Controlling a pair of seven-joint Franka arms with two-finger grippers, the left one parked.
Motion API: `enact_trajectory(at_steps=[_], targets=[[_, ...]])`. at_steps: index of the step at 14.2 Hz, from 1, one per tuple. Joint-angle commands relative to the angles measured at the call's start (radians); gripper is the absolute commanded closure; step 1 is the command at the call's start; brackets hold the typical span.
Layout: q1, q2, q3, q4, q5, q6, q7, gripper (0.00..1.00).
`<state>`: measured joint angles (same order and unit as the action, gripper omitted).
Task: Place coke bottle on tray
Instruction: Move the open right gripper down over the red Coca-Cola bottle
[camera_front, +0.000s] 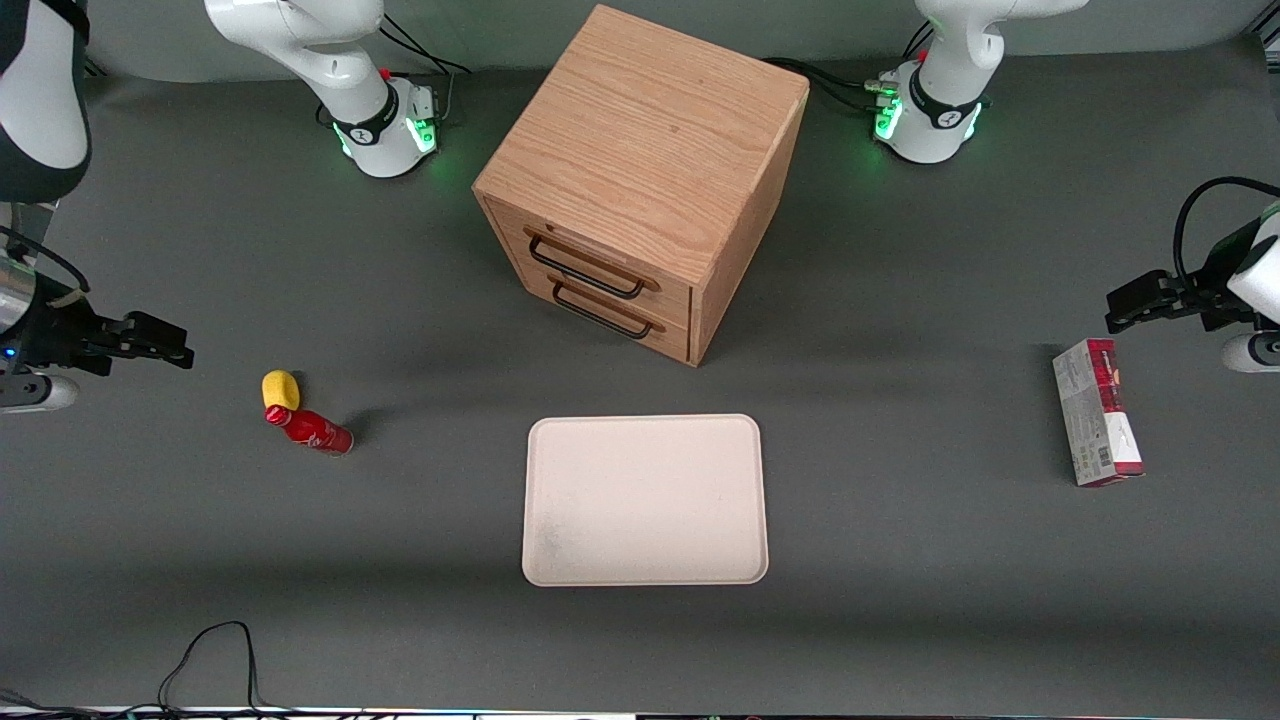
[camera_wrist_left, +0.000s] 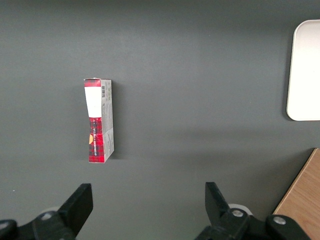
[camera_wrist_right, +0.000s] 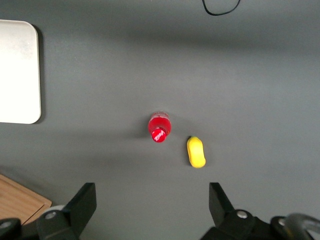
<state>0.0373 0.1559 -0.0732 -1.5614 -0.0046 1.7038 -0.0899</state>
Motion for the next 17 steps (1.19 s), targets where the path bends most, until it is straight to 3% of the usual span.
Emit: enact_trajectory(at_steps=[1, 5, 8, 10, 12, 17], targets=[[0.007, -0.004, -0.004, -0.126, 0.009, 0.111, -0.010, 0.00], [0.006, 0.014, -0.005, -0.284, 0.011, 0.336, -0.008, 0.00], [0.004, 0.049, -0.005, -0.328, 0.015, 0.425, -0.011, 0.00], [0.006, 0.059, -0.008, -0.391, 0.079, 0.486, -0.019, 0.00], [0.006, 0.048, -0.008, -0.477, 0.084, 0.583, -0.022, 0.00], [0.006, 0.063, -0.010, -0.499, 0.083, 0.616, -0.074, 0.00]])
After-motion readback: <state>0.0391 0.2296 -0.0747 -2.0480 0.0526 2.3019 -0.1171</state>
